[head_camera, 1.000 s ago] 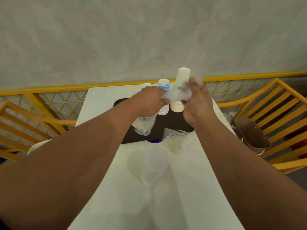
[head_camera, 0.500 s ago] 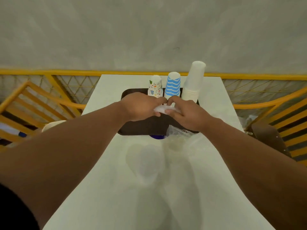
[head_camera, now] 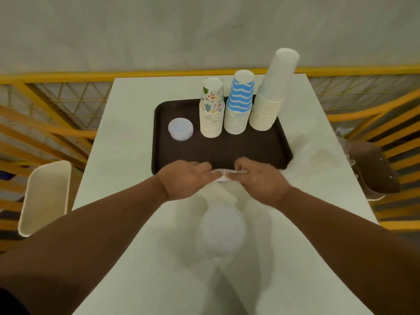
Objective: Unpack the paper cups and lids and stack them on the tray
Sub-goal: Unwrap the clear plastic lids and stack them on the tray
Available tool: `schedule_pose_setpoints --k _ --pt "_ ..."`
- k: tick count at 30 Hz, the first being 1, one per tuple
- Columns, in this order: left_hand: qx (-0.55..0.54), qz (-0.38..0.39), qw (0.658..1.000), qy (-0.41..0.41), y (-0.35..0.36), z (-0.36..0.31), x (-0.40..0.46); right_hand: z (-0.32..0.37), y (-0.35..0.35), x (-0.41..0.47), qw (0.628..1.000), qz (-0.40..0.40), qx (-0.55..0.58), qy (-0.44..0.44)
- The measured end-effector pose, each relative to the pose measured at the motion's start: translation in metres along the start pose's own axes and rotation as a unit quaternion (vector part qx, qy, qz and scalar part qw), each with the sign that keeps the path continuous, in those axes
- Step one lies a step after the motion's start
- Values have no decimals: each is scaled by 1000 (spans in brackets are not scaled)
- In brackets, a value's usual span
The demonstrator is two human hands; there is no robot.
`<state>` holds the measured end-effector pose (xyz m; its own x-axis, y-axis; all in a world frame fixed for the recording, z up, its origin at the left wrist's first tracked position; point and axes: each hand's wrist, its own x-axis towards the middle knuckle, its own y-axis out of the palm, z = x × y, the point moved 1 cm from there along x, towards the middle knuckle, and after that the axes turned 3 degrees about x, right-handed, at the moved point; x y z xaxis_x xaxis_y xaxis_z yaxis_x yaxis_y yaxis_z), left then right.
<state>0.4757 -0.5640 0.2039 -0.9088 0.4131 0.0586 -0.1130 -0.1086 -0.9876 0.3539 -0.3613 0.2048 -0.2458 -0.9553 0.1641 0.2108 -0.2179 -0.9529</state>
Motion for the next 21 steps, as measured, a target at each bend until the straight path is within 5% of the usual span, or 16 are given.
schedule_pose_setpoints --k 3,9,21 --pt "-1 -41 999 3 20 -8 -16 4 20 4 993 30 -101 -47" --pt "17 11 1000 -17 47 -22 -25 2 40 1 977 102 -187 -25" --pt "-45 -24 985 -162 59 -23 -11 -7 58 9 993 37 -62 90"
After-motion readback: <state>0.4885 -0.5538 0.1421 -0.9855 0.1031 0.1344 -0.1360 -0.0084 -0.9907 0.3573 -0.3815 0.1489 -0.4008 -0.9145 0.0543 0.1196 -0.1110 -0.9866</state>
